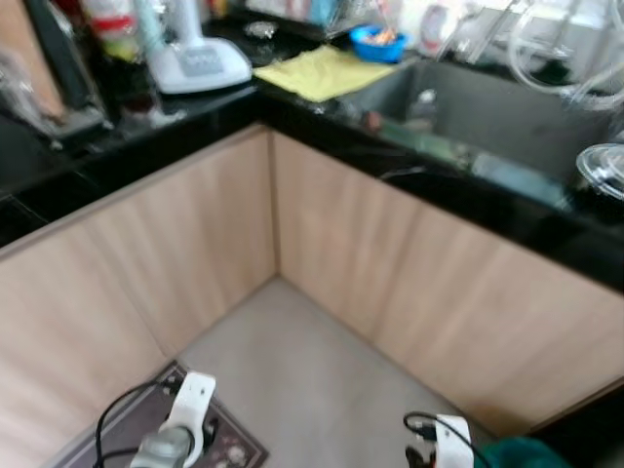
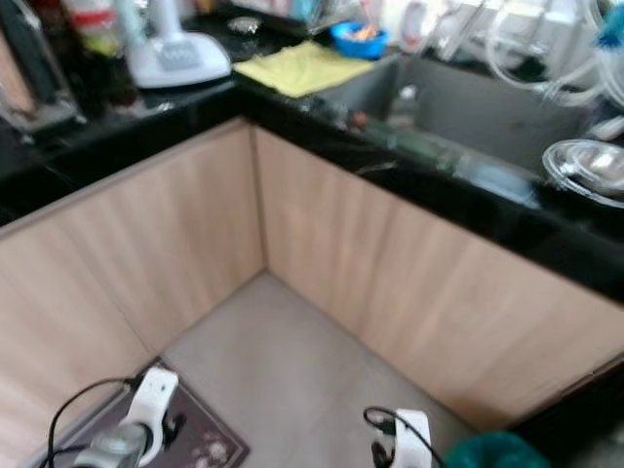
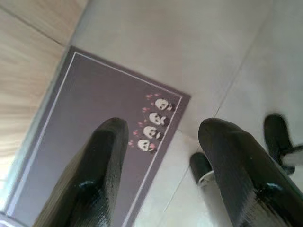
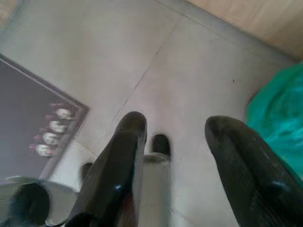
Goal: Kitchen organization
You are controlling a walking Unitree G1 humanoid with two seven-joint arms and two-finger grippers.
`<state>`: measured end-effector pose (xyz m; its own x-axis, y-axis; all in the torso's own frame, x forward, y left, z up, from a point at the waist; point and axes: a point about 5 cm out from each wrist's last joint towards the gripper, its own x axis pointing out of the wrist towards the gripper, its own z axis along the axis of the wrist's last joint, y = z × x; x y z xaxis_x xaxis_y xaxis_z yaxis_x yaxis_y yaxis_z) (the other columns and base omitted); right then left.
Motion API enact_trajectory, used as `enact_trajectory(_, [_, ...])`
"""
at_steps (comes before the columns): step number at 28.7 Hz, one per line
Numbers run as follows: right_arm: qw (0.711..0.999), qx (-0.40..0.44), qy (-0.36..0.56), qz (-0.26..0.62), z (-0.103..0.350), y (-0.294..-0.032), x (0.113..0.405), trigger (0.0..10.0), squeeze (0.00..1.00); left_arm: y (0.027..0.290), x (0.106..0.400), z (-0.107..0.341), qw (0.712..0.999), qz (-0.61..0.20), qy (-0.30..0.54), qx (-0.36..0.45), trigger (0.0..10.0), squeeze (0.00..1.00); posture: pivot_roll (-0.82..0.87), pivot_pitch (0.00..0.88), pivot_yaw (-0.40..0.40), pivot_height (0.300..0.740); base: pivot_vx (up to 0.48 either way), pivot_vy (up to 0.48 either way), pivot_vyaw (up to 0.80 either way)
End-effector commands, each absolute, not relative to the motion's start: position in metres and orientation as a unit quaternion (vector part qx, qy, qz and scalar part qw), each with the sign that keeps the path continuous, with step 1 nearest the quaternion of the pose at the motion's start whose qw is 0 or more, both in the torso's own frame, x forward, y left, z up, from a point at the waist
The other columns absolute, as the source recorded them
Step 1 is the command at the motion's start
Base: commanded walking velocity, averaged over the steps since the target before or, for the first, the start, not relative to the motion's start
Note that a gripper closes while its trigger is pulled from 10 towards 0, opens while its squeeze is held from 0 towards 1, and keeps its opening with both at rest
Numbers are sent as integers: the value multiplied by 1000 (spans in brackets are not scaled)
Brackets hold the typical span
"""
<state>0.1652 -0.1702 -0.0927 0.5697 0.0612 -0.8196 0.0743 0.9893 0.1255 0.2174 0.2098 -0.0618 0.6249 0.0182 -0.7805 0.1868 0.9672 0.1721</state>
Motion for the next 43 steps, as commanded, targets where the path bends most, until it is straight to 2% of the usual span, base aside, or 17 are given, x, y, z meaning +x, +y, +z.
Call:
enact_trajectory(1, [880,67,469,-9,-94,-176,161,10000,0,206,222,-60,895,-53,425,122,10000,0,47,0,13,740,0,0,-781])
enact_trajectory(26, [880,68,469,-9,-94,-176,162,10000,0,209,222,-59,897,-47,423,118,10000,0,45,0,9,740,0,0,-782])
enact_trajectory(43, [883,74,463,-14,-93,-177,162,10000,0,207,223,-58,902,-48,416,105,10000,0,43,0,5,740,30,0,0])
